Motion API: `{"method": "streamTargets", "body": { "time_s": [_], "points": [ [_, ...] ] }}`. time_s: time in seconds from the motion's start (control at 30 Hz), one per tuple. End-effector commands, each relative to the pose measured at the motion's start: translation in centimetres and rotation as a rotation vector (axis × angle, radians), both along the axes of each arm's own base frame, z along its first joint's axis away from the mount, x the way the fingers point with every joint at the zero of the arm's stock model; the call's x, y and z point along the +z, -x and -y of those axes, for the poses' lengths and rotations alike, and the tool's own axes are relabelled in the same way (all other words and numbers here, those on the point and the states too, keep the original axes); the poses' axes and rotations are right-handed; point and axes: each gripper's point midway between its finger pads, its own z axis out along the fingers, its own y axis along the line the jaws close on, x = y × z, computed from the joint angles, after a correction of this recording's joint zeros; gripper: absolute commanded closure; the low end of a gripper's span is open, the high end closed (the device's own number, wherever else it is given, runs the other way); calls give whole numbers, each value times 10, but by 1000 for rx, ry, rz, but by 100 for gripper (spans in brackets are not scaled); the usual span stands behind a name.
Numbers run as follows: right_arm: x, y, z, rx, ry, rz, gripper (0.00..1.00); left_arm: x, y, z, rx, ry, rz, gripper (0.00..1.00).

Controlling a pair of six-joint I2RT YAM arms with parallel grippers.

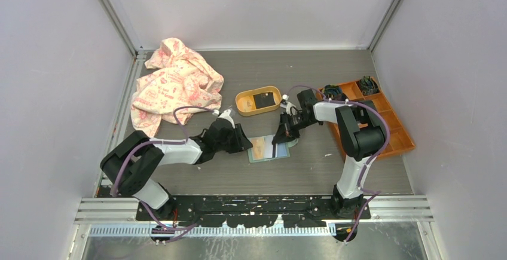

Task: Put the credit cards into the card holder
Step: Insert the credit card into the card holder.

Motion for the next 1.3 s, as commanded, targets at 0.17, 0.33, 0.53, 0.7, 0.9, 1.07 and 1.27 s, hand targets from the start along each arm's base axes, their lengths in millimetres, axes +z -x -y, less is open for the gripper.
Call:
{"method": "streamTargets", "body": {
  "time_s": [0.17, 0.33, 0.53, 0.7, 0.9, 1.07, 1.27],
  "points": [
    [1, -7, -4, -49, -25, 15, 99, 9, 8, 4, -37, 49, -9, 62],
    [0, -6, -8, -31, -39, 19, 99, 1, 12, 4, -38, 42, -34, 64],
    [-6, 0, -12, -8, -37, 3, 99, -5, 12, 3, -36, 30, -48, 68],
    [-8, 3, -11, -4, -31, -5, 99, -7, 10, 1, -31, 5, -44, 69],
    [-5, 8, -12, -1, -39, -22, 99, -6, 5, 1, -30, -22, -38, 71],
    [-6, 12, -10, -13, -34, -23, 99, -7, 3, -4, -21, -55, -34, 74],
    [-7, 15, -10, -31, -42, -16, 99, -11, 2, -3, -23, -63, -41, 76]
  ]
}}
